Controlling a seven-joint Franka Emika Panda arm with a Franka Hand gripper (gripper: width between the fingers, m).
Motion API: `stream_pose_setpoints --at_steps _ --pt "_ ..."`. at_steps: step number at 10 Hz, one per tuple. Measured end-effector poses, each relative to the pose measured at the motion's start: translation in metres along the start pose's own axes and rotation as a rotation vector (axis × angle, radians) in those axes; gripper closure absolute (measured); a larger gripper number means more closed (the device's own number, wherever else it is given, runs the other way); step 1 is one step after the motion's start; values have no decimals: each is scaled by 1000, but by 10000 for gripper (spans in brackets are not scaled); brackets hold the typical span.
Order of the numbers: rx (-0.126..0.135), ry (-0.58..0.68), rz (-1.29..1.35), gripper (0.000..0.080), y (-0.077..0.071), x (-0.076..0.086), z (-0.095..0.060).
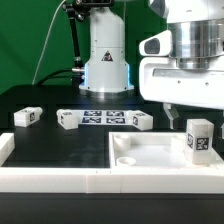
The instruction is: Assemble one leg
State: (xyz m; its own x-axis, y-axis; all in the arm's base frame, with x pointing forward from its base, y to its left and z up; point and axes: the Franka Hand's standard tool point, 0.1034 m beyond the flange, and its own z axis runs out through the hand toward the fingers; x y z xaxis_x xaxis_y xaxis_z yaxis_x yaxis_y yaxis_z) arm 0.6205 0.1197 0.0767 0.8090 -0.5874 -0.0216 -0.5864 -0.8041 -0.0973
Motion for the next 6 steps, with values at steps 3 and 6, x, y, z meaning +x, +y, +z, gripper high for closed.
stream_pose_setpoints --at_steps 3,6 --pt "-27 9 -341 150 0 1 -2" --pt "-52 31 -582 150 -2 3 -4"
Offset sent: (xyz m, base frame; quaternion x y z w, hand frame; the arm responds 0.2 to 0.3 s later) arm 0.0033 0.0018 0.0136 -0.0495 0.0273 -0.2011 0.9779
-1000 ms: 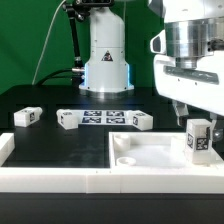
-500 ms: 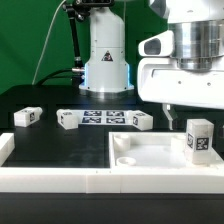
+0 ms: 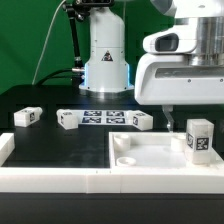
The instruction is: Assemble one leg
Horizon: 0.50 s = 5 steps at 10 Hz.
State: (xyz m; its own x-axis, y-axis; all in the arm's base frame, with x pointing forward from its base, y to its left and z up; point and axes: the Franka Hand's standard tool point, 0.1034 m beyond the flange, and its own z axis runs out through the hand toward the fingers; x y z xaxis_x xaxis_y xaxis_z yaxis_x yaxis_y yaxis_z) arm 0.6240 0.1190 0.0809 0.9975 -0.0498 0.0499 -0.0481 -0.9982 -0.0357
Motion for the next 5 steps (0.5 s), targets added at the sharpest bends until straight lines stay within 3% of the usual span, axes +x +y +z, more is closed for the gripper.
stream_pose_setpoints --at_steps 2,3,4,5 --pt "0 0 -96 150 2 0 1" --pt "0 -1 -96 277 2 0 1" --pt "0 -1 -95 277 2 0 1" --pt "0 -1 -86 413 2 0 1"
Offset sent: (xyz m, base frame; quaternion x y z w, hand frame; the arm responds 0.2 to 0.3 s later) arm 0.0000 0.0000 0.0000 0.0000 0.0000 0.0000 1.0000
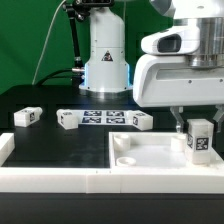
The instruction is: Assemble one leg
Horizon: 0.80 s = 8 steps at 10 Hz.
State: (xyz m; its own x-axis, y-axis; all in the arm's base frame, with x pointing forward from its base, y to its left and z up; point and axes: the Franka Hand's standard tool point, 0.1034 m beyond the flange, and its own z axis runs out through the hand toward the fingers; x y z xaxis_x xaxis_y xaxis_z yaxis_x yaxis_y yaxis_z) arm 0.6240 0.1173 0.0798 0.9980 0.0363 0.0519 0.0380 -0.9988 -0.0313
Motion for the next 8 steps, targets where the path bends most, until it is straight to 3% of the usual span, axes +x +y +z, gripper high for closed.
stream_pose_setpoints --at_steps 1,3,6,8 --pt "0 0 33 509 0 0 0" --pt "16 0 168 509 0 0 1" --pt "40 -7 613 509 1 0 1" --pt "40 -15 912 509 0 -1 2"
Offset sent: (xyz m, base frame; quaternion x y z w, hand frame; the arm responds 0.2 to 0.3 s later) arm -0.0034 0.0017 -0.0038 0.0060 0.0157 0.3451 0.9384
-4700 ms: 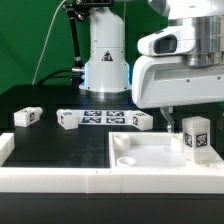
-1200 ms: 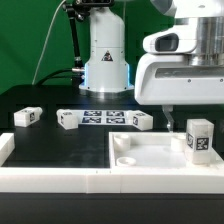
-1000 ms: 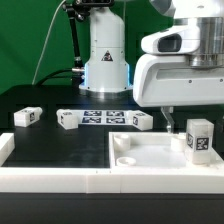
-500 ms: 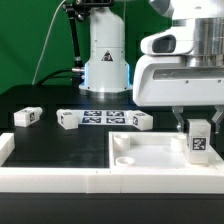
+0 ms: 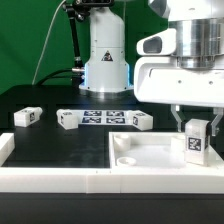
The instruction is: Assemble one leg
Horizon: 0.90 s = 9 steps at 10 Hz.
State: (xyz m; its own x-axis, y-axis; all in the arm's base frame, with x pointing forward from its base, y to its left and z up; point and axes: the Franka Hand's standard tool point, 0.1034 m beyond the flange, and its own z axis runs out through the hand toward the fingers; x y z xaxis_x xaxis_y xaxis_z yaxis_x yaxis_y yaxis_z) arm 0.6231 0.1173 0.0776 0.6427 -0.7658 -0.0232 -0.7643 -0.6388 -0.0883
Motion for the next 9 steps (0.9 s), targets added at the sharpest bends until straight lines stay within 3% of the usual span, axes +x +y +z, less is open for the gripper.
stream_pose_setpoints --at_steps 4,7,9 --pt "1 -4 446 509 0 2 1" --pt "0 -27 575 509 3 5 0" --pt "0 -27 532 468 2 4 0"
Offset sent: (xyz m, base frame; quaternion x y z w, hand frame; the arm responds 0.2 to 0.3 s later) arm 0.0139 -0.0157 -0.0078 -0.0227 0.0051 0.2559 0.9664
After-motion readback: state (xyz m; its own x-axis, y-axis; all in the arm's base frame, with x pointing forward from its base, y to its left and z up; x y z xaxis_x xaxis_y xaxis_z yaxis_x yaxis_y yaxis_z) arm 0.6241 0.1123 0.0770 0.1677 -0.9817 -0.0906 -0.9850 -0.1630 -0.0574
